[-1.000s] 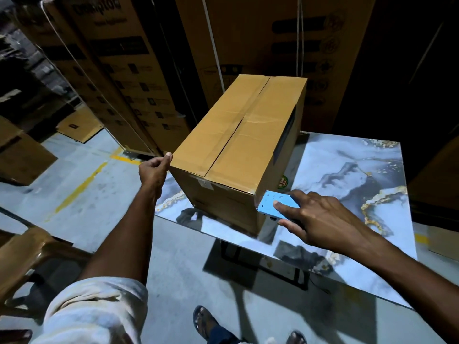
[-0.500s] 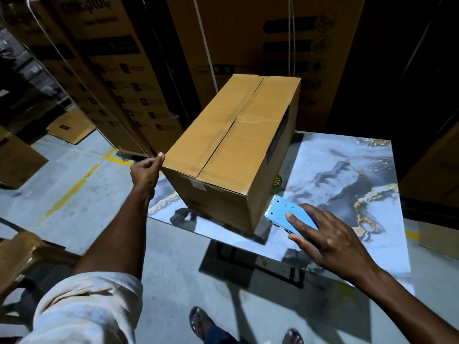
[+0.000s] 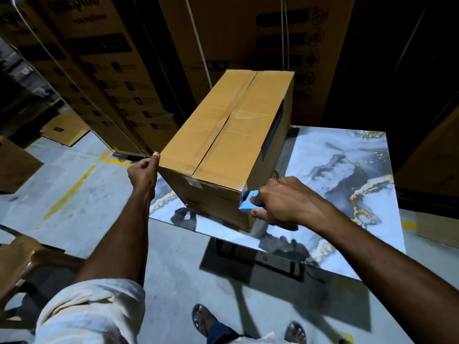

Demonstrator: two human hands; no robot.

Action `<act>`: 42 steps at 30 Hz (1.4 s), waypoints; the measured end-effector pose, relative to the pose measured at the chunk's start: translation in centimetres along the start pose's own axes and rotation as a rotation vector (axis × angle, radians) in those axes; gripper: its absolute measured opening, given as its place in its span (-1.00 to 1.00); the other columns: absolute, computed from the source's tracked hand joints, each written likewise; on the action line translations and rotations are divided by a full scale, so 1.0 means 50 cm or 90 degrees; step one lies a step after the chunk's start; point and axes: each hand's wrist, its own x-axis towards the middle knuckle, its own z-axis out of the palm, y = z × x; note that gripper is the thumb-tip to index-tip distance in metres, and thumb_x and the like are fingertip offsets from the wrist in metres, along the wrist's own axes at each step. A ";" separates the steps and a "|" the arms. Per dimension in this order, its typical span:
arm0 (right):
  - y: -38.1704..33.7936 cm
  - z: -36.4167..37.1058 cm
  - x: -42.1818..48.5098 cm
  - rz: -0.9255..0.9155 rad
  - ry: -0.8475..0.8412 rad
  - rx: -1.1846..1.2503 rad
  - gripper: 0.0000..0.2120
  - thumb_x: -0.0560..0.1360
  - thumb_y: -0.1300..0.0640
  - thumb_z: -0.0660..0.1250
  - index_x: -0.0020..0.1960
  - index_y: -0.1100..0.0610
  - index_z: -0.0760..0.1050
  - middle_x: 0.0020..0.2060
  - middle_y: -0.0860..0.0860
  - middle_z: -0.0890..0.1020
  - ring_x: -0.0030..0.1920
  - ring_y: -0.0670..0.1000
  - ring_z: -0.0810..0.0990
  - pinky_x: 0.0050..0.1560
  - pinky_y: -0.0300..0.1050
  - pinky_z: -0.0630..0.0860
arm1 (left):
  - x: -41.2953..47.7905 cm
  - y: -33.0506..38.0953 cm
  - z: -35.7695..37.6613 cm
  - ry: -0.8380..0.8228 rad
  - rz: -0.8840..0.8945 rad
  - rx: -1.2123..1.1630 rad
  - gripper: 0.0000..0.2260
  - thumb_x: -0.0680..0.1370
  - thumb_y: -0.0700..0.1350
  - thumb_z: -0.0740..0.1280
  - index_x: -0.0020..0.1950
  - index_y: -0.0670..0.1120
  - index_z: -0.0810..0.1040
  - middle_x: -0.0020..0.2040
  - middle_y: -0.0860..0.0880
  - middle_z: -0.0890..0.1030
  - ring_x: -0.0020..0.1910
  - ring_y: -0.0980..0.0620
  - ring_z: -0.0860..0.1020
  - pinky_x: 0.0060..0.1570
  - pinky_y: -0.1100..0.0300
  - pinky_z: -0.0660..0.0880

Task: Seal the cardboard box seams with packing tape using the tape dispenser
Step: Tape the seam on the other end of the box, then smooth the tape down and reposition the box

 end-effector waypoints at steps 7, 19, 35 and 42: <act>-0.024 -0.002 0.035 0.037 -0.152 -0.106 -0.96 0.52 0.07 0.36 -0.04 0.01 0.57 -0.12 -0.01 0.58 -0.04 0.09 0.63 -0.11 -0.07 0.49 | -0.022 0.012 0.006 -0.001 0.020 0.023 -0.75 0.55 0.02 0.48 -0.13 -0.16 0.68 -0.24 -0.07 0.61 -0.29 0.10 0.49 -0.17 0.18 0.42; 0.084 0.416 -0.024 0.341 0.093 -0.053 -0.62 0.19 0.32 0.55 -0.01 0.23 0.61 -0.05 0.31 0.53 -0.18 0.28 0.52 -0.17 0.10 0.45 | -0.031 0.016 0.017 0.054 -0.002 0.055 -0.73 0.53 0.12 0.46 -0.14 -0.08 0.68 -0.18 -0.13 0.68 -0.22 -0.06 0.59 -0.06 -0.03 0.62; -0.085 0.265 0.042 0.405 0.738 0.276 -0.65 0.61 0.14 0.31 0.35 0.25 0.56 0.35 0.18 0.56 0.36 0.12 0.54 0.35 0.07 0.43 | -0.009 -0.014 0.001 -0.073 0.058 0.006 -0.56 0.57 0.11 0.38 -0.25 -0.27 0.52 -0.34 -0.10 0.45 -0.30 0.01 0.40 -0.23 0.10 0.31; -0.227 0.150 0.233 0.255 0.542 0.221 -0.61 0.61 0.09 0.33 0.40 0.18 0.50 0.33 0.13 0.58 0.35 0.12 0.55 0.50 0.07 0.28 | 0.019 -0.023 -0.026 -0.197 0.057 -0.030 -0.56 0.54 0.18 0.40 -0.31 -0.16 0.48 -0.34 -0.09 0.43 -0.30 0.01 0.38 -0.22 0.08 0.33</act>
